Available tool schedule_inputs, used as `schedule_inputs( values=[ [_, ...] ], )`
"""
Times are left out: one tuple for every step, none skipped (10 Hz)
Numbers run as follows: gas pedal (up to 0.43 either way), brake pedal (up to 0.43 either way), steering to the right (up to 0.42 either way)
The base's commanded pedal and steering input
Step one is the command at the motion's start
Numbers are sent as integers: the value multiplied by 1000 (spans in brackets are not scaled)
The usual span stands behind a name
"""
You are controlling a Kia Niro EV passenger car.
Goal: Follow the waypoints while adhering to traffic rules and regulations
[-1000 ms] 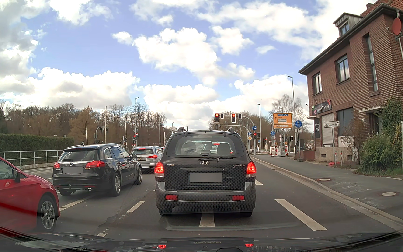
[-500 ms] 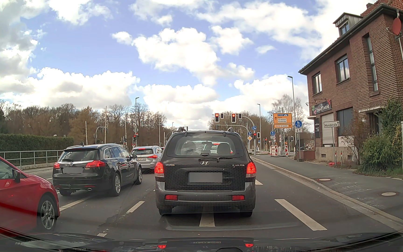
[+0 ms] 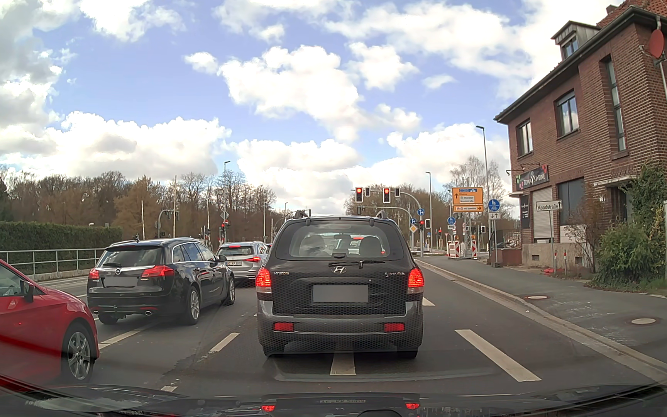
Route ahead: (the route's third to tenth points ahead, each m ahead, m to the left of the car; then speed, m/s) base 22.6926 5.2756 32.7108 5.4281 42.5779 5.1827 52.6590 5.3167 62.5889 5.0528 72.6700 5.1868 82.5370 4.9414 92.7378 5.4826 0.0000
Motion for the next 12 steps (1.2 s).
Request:
schedule_inputs(
  values=[
    [0, 232, -2],
    [0, 232, -2],
    [0, 232, -2],
    [0, 232, -2],
    [0, 232, -2],
    [0, 232, -2],
    [0, 232, -2],
    [0, 232, -2],
    [0, 232, -2],
    [0, 232, -2],
    [0, 232, -2],
    [0, 232, -2]
  ],
)
